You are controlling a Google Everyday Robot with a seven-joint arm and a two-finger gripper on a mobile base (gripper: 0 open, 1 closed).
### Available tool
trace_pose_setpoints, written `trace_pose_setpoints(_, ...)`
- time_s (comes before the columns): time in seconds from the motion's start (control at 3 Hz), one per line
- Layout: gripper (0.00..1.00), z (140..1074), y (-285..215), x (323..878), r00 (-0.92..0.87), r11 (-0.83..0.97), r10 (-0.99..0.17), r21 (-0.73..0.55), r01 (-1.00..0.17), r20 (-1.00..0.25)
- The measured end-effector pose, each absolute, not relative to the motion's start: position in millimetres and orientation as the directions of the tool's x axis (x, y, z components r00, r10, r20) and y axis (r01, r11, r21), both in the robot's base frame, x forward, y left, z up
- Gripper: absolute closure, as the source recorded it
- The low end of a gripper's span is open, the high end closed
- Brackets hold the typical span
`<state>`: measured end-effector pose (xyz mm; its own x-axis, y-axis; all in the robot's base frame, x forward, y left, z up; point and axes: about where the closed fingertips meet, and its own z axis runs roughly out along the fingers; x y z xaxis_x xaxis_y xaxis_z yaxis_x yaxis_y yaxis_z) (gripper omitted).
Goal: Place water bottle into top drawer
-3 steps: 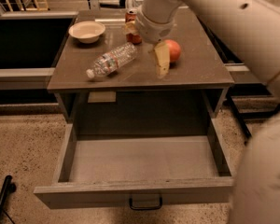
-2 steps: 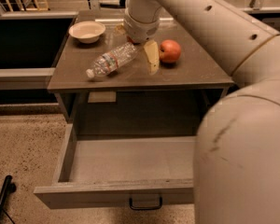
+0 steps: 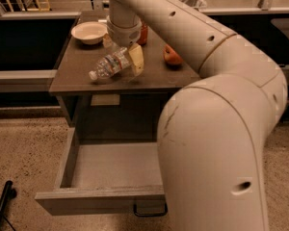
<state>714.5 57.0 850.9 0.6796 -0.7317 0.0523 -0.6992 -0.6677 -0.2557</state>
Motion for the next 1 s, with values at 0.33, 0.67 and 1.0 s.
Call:
trace_pose_setpoints(0.33,0.34,840,75,716,0.697,-0.687,-0.715,-0.234,-0.688,0.054)
trace_pose_setpoints(0.67,0.58,837,81,715,0.702,-0.691,-0.711,-0.231,-0.685,0.046)
trace_pose_setpoints(1.0,0.81,833,84,706,0.704,-0.687,-0.711,-0.225,-0.691,0.009)
